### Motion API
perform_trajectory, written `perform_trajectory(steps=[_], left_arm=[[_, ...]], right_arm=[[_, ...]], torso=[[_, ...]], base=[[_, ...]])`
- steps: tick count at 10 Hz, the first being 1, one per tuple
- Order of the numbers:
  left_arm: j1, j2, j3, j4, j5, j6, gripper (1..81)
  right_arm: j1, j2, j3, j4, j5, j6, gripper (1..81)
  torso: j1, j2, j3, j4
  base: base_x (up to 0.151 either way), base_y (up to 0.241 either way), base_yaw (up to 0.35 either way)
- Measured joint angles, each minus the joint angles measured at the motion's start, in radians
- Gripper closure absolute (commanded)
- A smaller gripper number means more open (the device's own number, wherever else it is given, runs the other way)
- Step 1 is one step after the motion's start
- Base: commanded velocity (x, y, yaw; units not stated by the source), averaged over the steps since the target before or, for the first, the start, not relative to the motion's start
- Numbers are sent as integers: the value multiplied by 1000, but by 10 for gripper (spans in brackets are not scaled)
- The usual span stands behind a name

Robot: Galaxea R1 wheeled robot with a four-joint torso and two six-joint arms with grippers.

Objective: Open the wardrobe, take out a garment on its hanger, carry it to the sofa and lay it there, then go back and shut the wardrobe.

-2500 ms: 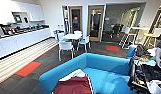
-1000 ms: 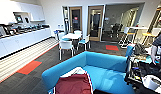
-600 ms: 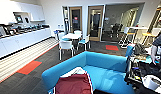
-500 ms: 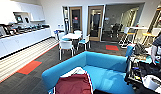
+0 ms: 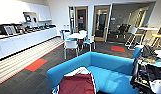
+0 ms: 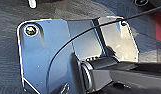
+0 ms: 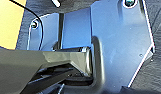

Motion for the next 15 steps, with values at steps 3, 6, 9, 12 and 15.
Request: perform_trajectory(steps=[3,6,9,12,15], left_arm=[[4,3,-5,0,9,7,10],[2,11,-6,0,53,27,10],[5,20,-6,0,55,34,10],[5,25,-6,0,57,48,10],[7,44,-27,0,63,48,10]], right_arm=[[6,0,-6,0,2,0,10],[1,3,-11,-1,-8,-3,10],[4,3,-15,-1,-9,-3,10],[4,2,-16,-1,-12,-3,10],[-1,5,-17,-1,-24,-3,10]], torso=[[0,0,0,0],[0,0,0,0],[0,0,0,0],[0,0,0,0],[0,0,4,0]], base=[[0,0,305],[0,0,335],[0,0,350],[0,0,350],[0,0,350]])
